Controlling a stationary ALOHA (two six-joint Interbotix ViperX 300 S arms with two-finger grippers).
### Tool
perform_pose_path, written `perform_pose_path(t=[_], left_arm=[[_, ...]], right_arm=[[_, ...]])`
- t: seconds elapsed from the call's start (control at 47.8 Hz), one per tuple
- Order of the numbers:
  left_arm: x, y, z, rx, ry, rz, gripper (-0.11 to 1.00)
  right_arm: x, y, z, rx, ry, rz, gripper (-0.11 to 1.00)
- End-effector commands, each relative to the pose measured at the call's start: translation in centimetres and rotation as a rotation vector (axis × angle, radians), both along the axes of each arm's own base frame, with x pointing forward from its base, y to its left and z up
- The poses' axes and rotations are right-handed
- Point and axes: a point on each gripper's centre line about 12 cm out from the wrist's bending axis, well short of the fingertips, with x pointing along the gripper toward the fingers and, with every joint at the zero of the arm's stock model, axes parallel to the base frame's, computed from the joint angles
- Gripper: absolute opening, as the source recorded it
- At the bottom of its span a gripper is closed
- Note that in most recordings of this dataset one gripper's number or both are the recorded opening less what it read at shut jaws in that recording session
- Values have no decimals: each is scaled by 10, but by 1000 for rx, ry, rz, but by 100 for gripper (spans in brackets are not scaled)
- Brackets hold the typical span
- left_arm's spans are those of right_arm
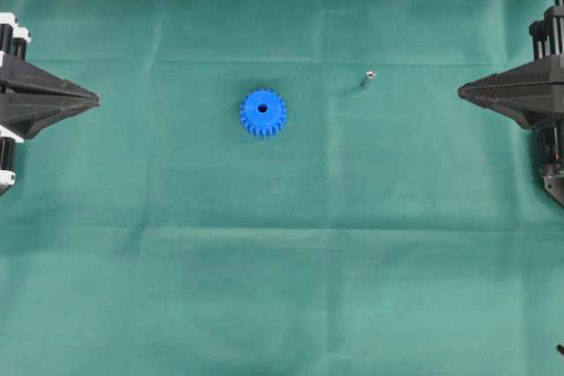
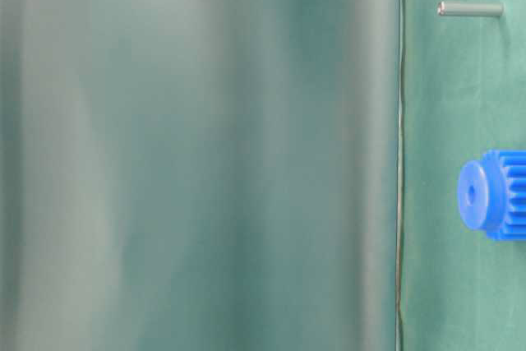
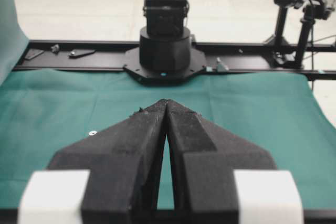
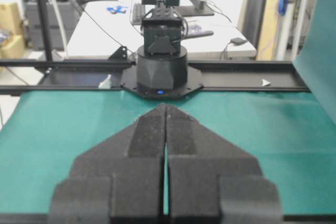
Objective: Insert the shaft placed at a random location into the center hole of the small gear at another random location.
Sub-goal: 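Move the right gripper left toward the small silver shaft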
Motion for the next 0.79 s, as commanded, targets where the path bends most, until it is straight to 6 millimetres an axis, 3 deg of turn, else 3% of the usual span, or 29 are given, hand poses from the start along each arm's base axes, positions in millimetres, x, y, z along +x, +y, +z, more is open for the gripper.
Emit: perform_pose_path(t=[0.0,0.356,0.565,0.669,0.774], left_arm=[[5,0,9,0,-3,0,0],[6,0,11,-6,-2,0,0],[6,0,11,-6,-1,-2,0],[6,-1,11,-6,-1,-5,0],[6,-1,11,-5,-3,-5,0]], right_arm=[[4,-1,2,5,14,-6,1],[12,-8,-4,12,104,-39,1],[21,-21,-23,20,179,-93,1],[30,-28,-36,25,226,-120,16],[39,-34,-49,25,268,-142,46]])
